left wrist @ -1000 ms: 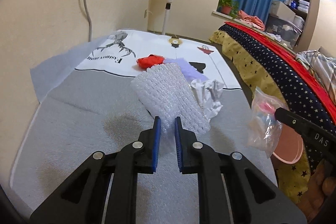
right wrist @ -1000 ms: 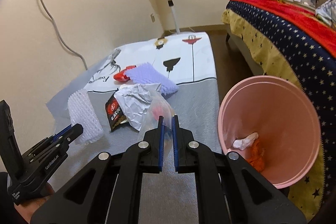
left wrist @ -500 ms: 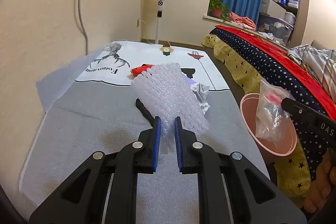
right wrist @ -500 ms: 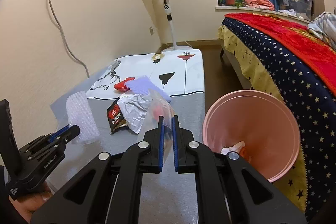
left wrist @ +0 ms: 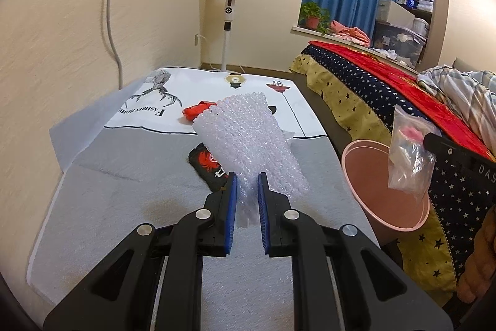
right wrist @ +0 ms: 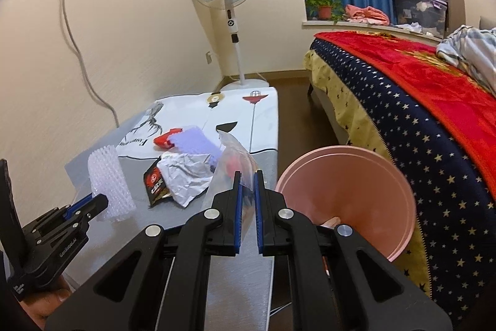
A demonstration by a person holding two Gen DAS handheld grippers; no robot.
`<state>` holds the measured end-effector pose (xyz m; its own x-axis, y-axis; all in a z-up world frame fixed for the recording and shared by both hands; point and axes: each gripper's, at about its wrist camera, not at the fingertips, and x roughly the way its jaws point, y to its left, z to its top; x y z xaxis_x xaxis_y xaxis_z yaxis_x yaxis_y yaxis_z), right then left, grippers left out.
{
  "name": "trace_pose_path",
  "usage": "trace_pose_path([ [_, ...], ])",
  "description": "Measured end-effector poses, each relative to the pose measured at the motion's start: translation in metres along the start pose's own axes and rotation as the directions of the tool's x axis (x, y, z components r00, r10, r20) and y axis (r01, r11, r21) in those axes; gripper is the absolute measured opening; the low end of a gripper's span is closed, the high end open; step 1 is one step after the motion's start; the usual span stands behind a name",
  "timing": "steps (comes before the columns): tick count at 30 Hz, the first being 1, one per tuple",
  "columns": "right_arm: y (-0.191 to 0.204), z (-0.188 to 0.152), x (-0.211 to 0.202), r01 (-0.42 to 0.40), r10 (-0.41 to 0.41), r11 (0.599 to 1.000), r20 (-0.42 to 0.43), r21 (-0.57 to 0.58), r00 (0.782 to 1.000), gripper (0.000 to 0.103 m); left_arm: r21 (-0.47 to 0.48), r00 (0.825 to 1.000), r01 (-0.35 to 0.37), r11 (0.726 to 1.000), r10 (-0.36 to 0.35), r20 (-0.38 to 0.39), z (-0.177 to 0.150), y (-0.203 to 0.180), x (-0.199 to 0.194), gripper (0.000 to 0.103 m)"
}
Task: Collect trash
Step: 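Lift the mesh pad with the left tool while the right tool carries the clear bag toward the bin, then open the left tool over the pink bin while the right tool releases the clear bag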
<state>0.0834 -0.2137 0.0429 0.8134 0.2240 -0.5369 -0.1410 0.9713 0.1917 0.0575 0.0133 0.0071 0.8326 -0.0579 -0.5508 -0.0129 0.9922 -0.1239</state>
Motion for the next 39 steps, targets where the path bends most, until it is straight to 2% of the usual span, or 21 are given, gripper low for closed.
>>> trace_pose_path([
  [18, -0.049, 0.019, -0.001, 0.127, -0.130, 0.989, 0.036, 0.081, 0.991, 0.007, 0.043, 0.999, 0.041, 0.998, -0.042, 0.005, 0.006, -0.031, 0.015, 0.013],
  [39, -0.095, 0.026, 0.002, 0.280, -0.286, 0.951, 0.025, 0.127, 0.958, 0.007, 0.112, 0.988, 0.151, 0.982, -0.152, 0.005, 0.015, -0.102, 0.047, 0.013],
])
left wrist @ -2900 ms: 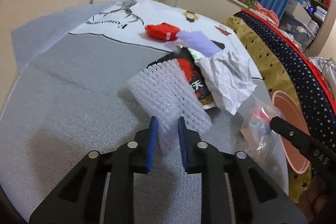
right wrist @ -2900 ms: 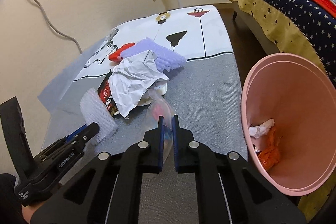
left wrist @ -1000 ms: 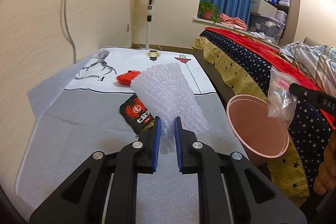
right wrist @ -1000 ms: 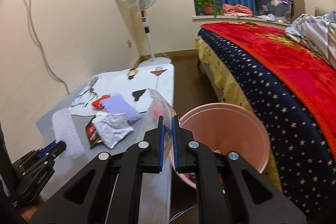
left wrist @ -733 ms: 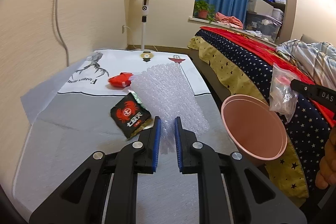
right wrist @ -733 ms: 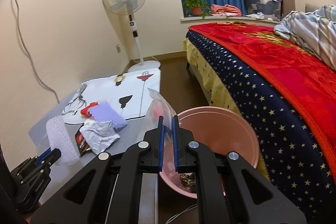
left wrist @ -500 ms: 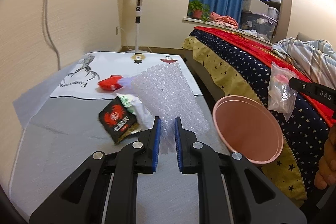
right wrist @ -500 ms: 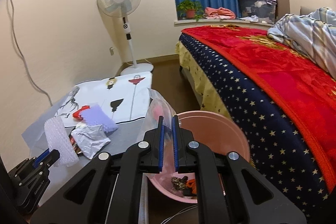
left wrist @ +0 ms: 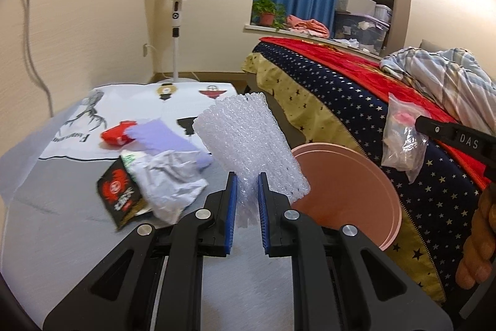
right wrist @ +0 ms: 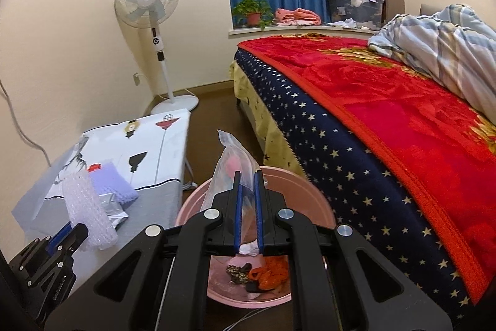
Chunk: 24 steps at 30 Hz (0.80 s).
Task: Collect trash
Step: 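Open the left tool over the pink bin while the right tool releases the clear bag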
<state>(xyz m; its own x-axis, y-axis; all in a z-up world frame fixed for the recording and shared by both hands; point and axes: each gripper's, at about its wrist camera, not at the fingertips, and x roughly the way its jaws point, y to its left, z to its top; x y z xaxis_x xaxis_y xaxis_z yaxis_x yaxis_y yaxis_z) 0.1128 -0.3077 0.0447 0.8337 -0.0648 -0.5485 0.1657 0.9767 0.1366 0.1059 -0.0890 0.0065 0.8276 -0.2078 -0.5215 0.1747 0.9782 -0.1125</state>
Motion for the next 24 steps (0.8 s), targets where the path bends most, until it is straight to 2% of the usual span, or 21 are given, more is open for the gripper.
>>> trace_pose_path([
  [18, -0.033, 0.000, 0.014, 0.087, -0.085, 0.995, -0.038, 0.051, 0.996, 0.008, 0.026, 0.992, 0.120, 0.992, -0.119, -0.039, 0.003, -0.054, 0.046, 0.014],
  [20, -0.034, -0.001, 0.017, 0.096, -0.093, 0.994, -0.053, 0.054, 0.994, 0.013, 0.028, 0.989, 0.141, 0.990, -0.140, -0.055, 0.002, -0.059, 0.052, 0.017],
  [21, -0.035, -0.002, 0.020, 0.099, -0.095, 0.994, -0.065, 0.054, 0.993, 0.016, 0.029, 0.986, 0.152, 0.988, -0.150, -0.069, 0.001, -0.061, 0.055, 0.026],
  [23, -0.039, -0.004, 0.024, 0.115, -0.109, 0.990, -0.078, 0.075, 0.991, 0.047, 0.031, 0.985, 0.152, 0.988, -0.149, -0.088, -0.004, -0.063, 0.061, 0.047],
  [24, -0.040, -0.005, 0.024, 0.118, -0.112, 0.989, -0.080, 0.086, 0.991, 0.050, 0.029, 0.985, 0.150, 0.988, -0.147, -0.090, -0.005, -0.063, 0.062, 0.047],
])
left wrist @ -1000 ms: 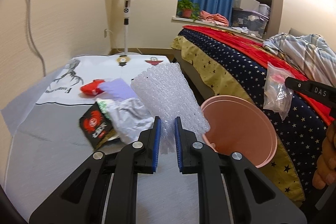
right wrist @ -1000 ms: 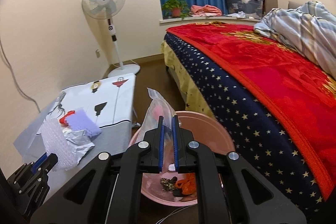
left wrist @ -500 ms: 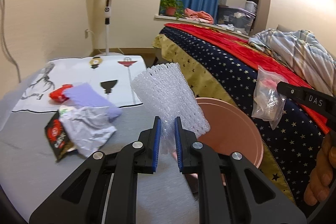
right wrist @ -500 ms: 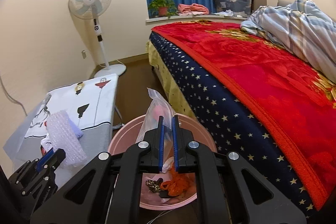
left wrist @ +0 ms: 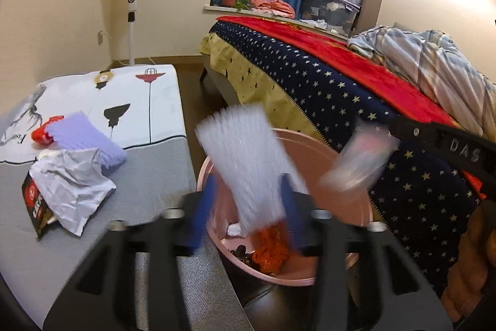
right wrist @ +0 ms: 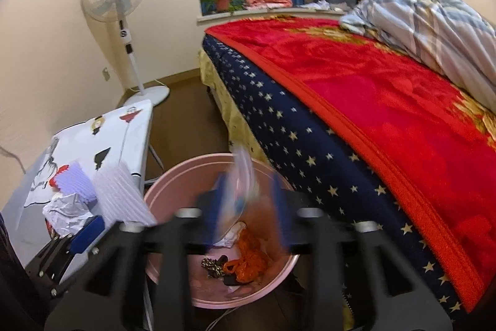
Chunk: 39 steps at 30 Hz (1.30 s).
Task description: Collect trash
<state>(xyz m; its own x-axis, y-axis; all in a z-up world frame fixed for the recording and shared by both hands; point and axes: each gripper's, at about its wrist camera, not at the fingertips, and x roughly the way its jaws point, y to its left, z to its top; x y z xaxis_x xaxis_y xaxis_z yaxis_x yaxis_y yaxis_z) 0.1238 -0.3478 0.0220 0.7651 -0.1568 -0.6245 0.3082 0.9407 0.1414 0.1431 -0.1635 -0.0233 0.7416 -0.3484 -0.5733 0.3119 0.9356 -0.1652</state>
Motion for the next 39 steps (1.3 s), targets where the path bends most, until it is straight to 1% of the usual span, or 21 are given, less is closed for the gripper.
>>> trace_pose_path([
  [3, -0.001, 0.000, 0.000, -0.004, 0.004, 1.000, 0.002, 0.009, 1.000, 0.050, -0.014, 1.000, -0.004, 1.000, 0.004, -0.011, -0.002, 0.007, 0.001, 0.047],
  [7, 0.004, -0.001, -0.003, -0.027, 0.027, 1.000, 0.019, 0.000, 0.999, 0.050, -0.027, 1.000, -0.017, 0.999, 0.017, 0.008, -0.001, 0.017, -0.009, 0.047],
  [12, 0.022, -0.003, -0.011, -0.094, 0.096, 0.995, 0.043, -0.031, 0.994, 0.050, -0.017, 0.998, -0.047, 0.999, 0.048, 0.036, -0.003, 0.032, -0.031, 0.047],
  [17, 0.048, -0.010, -0.014, -0.180, 0.183, 0.981, 0.044, -0.069, 0.982, 0.049, -0.043, 0.991, -0.110, 0.993, 0.113, 0.071, -0.008, 0.064, -0.062, 0.046],
  [19, 0.060, -0.013, -0.015, -0.219, 0.223, 0.973, 0.043, -0.077, 0.974, 0.049, -0.063, 0.985, -0.149, 0.987, 0.154, 0.082, -0.010, 0.082, -0.074, 0.042],
  [22, 0.081, -0.017, -0.015, -0.278, 0.282, 0.957, 0.039, -0.088, 0.959, 0.049, -0.133, 0.970, -0.217, 0.967, 0.229, 0.085, -0.015, 0.117, -0.092, 0.034],
  [24, 0.094, -0.019, -0.014, -0.320, 0.323, 0.944, 0.032, -0.079, 0.946, 0.049, -0.205, 0.956, -0.264, 0.943, 0.284, 0.079, -0.021, 0.142, -0.102, 0.028],
  [26, 0.109, -0.021, -0.010, -0.362, 0.364, 0.930, 0.019, -0.067, 0.931, 0.049, -0.255, 0.945, -0.293, 0.921, 0.320, 0.070, -0.025, 0.159, -0.108, 0.025],
  [28, 0.123, -0.023, -0.004, -0.396, 0.397, 0.916, 0.001, -0.065, 0.918, 0.050, -0.294, 0.931, -0.327, 0.898, 0.360, 0.065, -0.029, 0.174, -0.114, 0.024],
  [30, 0.139, -0.027, 0.003, -0.428, 0.428, 0.901, -0.025, -0.069, 0.904, 0.050, -0.313, 0.918, -0.354, 0.882, 0.391, 0.063, -0.030, 0.183, -0.117, 0.024],
  [31, 0.147, -0.029, 0.006, -0.440, 0.439, 0.895, -0.037, -0.076, 0.898, 0.052, -0.322, 0.912, -0.365, 0.873, 0.405, 0.063, -0.029, 0.187, -0.119, 0.024],
  [32, 0.156, -0.032, 0.010, -0.448, 0.446, 0.890, -0.049, -0.086, 0.894, 0.058, -0.333, 0.904, -0.379, 0.863, 0.422, 0.064, -0.029, 0.191, -0.121, 0.024],
  [33, 0.164, -0.035, 0.012, -0.457, 0.454, 0.884, -0.059, -0.096, 0.889, 0.062, -0.343, 0.898, -0.390, 0.855, 0.435, 0.065, -0.030, 0.194, -0.123, 0.024],
  [34, 0.173, -0.039, 0.015, -0.470, 0.465, 0.876, -0.072, -0.108, 0.883, 0.063, -0.352, 0.892, -0.399, 0.847, 0.447, 0.066, -0.029, 0.198, -0.124, 0.024],
  [37, 0.204, -0.054, 0.026, -0.497, 0.483, 0.853, -0.117, -0.160, 0.867, 0.068, -0.369, 0.882, -0.413, 0.833, 0.466, 0.065, -0.030, 0.205, -0.125, 0.024],
  [39, 0.219, -0.062, 0.032, -0.510, 0.491, 0.841, -0.142, -0.182, 0.860, 0.075, -0.378, 0.876, -0.423, 0.823, 0.478, 0.061, -0.030, 0.212, -0.124, 0.024],
])
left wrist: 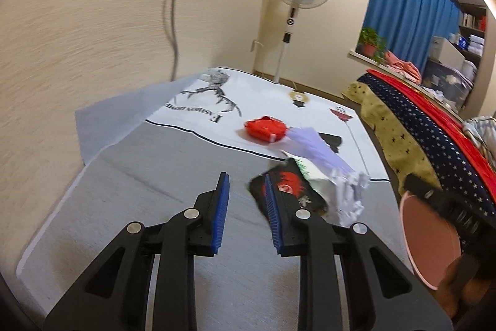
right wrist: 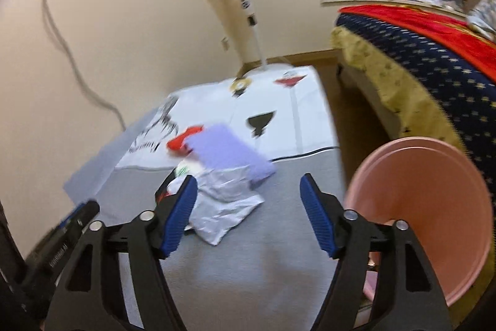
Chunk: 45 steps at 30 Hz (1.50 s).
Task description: Collect trash
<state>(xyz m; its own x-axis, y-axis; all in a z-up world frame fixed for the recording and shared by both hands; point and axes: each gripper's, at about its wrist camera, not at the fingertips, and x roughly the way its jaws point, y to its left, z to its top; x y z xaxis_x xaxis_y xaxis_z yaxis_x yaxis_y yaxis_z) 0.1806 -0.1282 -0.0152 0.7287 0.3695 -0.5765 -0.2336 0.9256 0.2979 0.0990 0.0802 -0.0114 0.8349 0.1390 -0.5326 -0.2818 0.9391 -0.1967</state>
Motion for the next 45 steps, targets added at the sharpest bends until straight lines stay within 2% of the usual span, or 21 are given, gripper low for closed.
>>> trace_pose_path([
  [3, 0.017, -0.010, 0.024, -0.005, 0.004, 0.999, -0.040, -0.043, 0.999, 0.083, -0.012, 1.000, -0.015, 1.000, 0.015, -0.003, 0.001, 0.006, 0.006, 0.024],
  [8, 0.032, -0.028, 0.061, 0.013, -0.026, 0.994, -0.120, -0.111, 0.992, 0.082, -0.034, 1.000, -0.020, 0.999, 0.019, -0.022, 0.003, 0.016, 0.019, 0.024],
  [10, 0.028, -0.030, 0.064, 0.006, -0.019, 0.994, -0.124, -0.109, 0.992, 0.067, -0.046, 0.999, -0.010, 0.999, 0.008, -0.035, 0.003, 0.017, 0.026, 0.024],
  [12, 0.021, -0.029, 0.063, 0.000, -0.012, 0.996, -0.130, -0.087, 0.991, 0.041, -0.065, 0.998, 0.016, 0.998, -0.019, -0.056, 0.003, 0.014, 0.037, 0.024],
  [14, 0.011, -0.027, 0.059, 0.001, -0.009, 0.998, -0.121, -0.067, 0.993, 0.022, -0.068, 0.997, 0.034, 0.997, -0.039, -0.073, 0.002, 0.006, 0.047, 0.024],
  [15, 0.008, -0.027, 0.058, 0.002, -0.009, 0.998, -0.117, -0.061, 0.993, 0.014, -0.067, 0.996, 0.041, 0.997, -0.047, -0.079, 0.001, 0.002, 0.051, 0.024],
  [17, -0.001, -0.025, 0.053, 0.008, -0.013, 0.999, -0.105, -0.046, 0.994, 0.009, -0.065, 0.993, 0.062, 0.996, -0.068, -0.095, -0.001, -0.007, 0.059, 0.026],
  [19, -0.008, -0.023, 0.046, 0.024, -0.028, 0.999, -0.088, -0.040, 0.996, 0.008, -0.062, 0.991, 0.072, 0.995, -0.078, -0.108, -0.003, -0.017, 0.066, 0.039],
  [21, -0.013, -0.022, 0.043, 0.034, -0.037, 0.999, -0.078, -0.037, 0.996, 0.007, -0.060, 0.989, 0.074, 0.995, -0.081, -0.120, -0.005, -0.029, 0.074, 0.060],
  [22, -0.016, -0.022, 0.041, 0.041, -0.044, 0.999, -0.075, -0.035, 0.996, 0.007, -0.059, 0.989, 0.070, 0.996, -0.077, -0.127, -0.005, -0.033, 0.077, 0.062],
  [24, -0.022, -0.021, 0.039, 0.050, -0.051, 0.998, -0.072, -0.027, 0.996, 0.007, -0.053, 0.988, 0.052, 0.997, -0.060, -0.143, -0.006, -0.043, 0.085, 0.073],
  [26, -0.028, -0.019, 0.037, 0.048, -0.049, 0.999, -0.073, -0.012, 0.996, 0.007, -0.041, 0.987, 0.019, 0.999, -0.025, -0.161, -0.008, -0.050, 0.091, 0.079],
  [32, -0.028, -0.017, 0.035, 0.045, -0.046, 0.999, -0.069, -0.024, 0.997, 0.007, 0.014, 0.969, -0.043, 0.999, 0.045, -0.241, -0.014, -0.061, 0.106, 0.079],
  [34, -0.029, -0.016, 0.035, 0.044, -0.045, 0.999, -0.070, -0.018, 0.997, 0.007, 0.006, 0.967, -0.044, 0.999, 0.044, -0.251, -0.015, -0.059, 0.106, 0.075],
  [35, -0.029, -0.016, 0.034, 0.043, -0.044, 0.999, -0.071, -0.013, 0.997, 0.007, -0.001, 0.967, -0.034, 0.999, 0.033, -0.251, -0.014, -0.057, 0.104, 0.064],
  [36, -0.030, -0.016, 0.034, 0.042, -0.043, 0.999, -0.071, -0.009, 0.997, 0.007, -0.004, 0.968, -0.026, 1.000, 0.024, -0.248, -0.014, -0.055, 0.101, 0.058],
  [39, -0.029, -0.017, 0.030, 0.037, -0.038, 0.999, -0.069, -0.005, 0.997, 0.007, -0.008, 0.971, -0.003, 1.000, 0.001, -0.238, -0.013, -0.051, 0.093, 0.032],
  [42, -0.026, -0.017, 0.023, 0.034, -0.035, 0.999, -0.063, -0.014, 0.997, 0.007, -0.010, 0.976, 0.001, 1.000, -0.004, -0.216, -0.011, -0.045, 0.079, 0.017],
  [45, -0.021, -0.016, 0.014, 0.034, -0.036, 0.999, -0.050, -0.029, 0.998, 0.007, -0.025, 0.982, -0.001, 1.000, -0.004, -0.190, -0.007, -0.034, 0.066, 0.009],
])
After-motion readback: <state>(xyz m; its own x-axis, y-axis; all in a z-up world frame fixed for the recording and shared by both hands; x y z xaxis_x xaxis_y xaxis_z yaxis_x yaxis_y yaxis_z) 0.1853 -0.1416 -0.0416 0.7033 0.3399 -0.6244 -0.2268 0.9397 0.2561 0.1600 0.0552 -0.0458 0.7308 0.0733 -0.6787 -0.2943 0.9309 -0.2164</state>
